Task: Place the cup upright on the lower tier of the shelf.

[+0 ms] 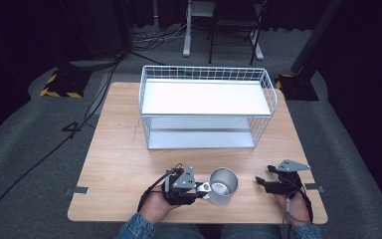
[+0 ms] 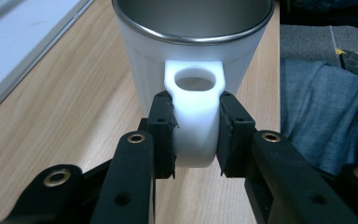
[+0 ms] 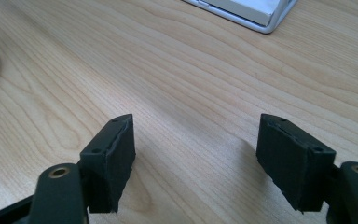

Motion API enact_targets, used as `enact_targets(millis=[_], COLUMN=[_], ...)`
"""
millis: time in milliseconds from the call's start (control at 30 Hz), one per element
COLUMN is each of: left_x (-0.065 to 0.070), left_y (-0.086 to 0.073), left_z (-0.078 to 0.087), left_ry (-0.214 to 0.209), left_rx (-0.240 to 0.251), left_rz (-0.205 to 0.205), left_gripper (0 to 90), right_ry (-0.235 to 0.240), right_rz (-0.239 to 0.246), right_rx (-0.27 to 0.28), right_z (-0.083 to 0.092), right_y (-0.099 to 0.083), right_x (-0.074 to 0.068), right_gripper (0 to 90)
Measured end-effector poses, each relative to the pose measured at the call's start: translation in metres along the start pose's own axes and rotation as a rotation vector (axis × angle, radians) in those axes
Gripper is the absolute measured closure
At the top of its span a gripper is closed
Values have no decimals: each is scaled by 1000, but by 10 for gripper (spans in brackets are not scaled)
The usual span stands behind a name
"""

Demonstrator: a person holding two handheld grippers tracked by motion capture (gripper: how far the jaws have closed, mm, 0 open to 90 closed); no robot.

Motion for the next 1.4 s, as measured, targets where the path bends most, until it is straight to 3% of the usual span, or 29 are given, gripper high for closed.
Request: enact_targets(millis=[300, 633, 967, 1200, 1400], left_x=[4, 3, -13, -26, -45], left_y=[2, 8, 16, 25, 32], left_z=[3, 12, 29, 31, 27], left_ry=[44, 102, 208, 238, 276], left_rx=[11, 78, 119, 161, 174], left_rz=[-16, 36, 89, 126, 165], left_gripper=[717, 717, 716, 716, 716], right_ry=[-1, -2, -3, -4, -5], right_rz=[3, 4, -2, -1, 3], right_rx=[1, 1, 1, 2, 1], right_z=[0, 0, 0, 0, 0], right_y=[0, 0, 0, 0, 0], right_x=[0, 0, 0, 0, 0], right_gripper=[283, 284, 284, 284, 284])
Point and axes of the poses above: each handheld gripper's, and its own axes: z roughly backward along the jaws, y roughly out of its top, x roughly to its right, the point moved 2 cm from there along -z, roughly forward along the jaws, and after that the axes turned 3 degrees about -x, right-handed, at the moved point
